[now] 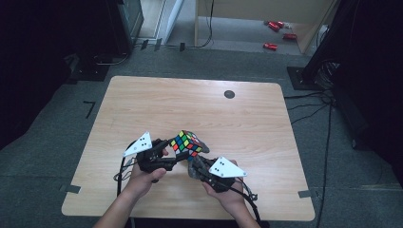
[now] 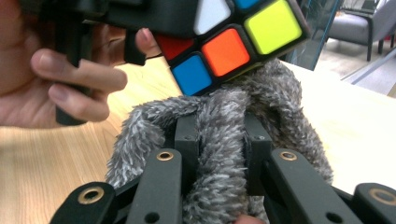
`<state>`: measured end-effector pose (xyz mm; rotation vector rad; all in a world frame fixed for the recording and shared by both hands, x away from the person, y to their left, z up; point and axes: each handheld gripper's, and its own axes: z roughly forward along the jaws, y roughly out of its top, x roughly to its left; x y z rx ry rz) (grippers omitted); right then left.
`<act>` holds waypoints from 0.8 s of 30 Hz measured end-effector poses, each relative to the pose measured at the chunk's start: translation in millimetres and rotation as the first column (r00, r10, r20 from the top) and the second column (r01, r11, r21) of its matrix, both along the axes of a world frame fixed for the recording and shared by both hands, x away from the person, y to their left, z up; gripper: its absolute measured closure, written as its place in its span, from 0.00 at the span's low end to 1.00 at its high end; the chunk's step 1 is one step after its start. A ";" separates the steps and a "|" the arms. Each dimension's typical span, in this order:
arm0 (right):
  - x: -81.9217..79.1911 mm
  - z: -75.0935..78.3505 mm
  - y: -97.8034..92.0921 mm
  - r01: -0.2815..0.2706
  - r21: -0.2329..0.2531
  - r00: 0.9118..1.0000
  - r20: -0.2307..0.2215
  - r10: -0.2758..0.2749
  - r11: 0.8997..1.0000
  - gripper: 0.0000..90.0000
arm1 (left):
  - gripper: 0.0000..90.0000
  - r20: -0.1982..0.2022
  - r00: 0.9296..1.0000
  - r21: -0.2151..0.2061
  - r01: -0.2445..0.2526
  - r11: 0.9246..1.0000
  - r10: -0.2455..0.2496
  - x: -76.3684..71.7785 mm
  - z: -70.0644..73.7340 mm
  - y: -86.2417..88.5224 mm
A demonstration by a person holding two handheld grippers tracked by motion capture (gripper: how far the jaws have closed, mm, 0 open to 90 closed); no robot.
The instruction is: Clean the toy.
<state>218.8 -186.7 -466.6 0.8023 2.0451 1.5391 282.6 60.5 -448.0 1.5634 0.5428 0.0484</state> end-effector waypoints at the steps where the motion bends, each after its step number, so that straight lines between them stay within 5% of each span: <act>1: -0.2 1.6 0.2 -0.001 -0.007 1.000 0.009 0.001 1.000 0.82 | 0.39 -0.002 1.000 -0.007 -0.003 1.000 0.003 0.2 0.4 1.0; 7: 4.0 11.7 -16.6 0.069 0.093 0.997 0.015 -0.070 0.993 0.82 | 0.39 -0.009 1.000 0.014 -0.014 1.000 0.014 0.7 -0.5 0.8; 13: 2.3 -0.8 -2.1 0.018 0.049 0.999 -0.039 -0.016 0.999 0.82 | 0.39 -0.013 1.000 0.036 -0.027 0.999 0.027 1.6 -0.4 0.6; 16: 1.5 0.9 0.7 0.004 0.009 1.000 -0.019 -0.003 1.000 0.82 | 0.39 -0.015 0.999 0.028 -0.028 0.999 0.028 1.8 -0.1 1.5; 21: 5.1 7.9 -14.4 0.077 0.081 0.997 -0.019 -0.076 0.994 0.82 | 0.39 -0.014 1.000 0.048 -0.016 0.999 0.017 0.8 -1.2 -1.1; 24: 4.0 2.3 -9.3 0.069 0.062 0.997 -0.031 -0.067 0.996 0.83 | 0.39 -0.017 1.000 0.056 -0.016 0.998 0.017 1.0 -2.0 -2.5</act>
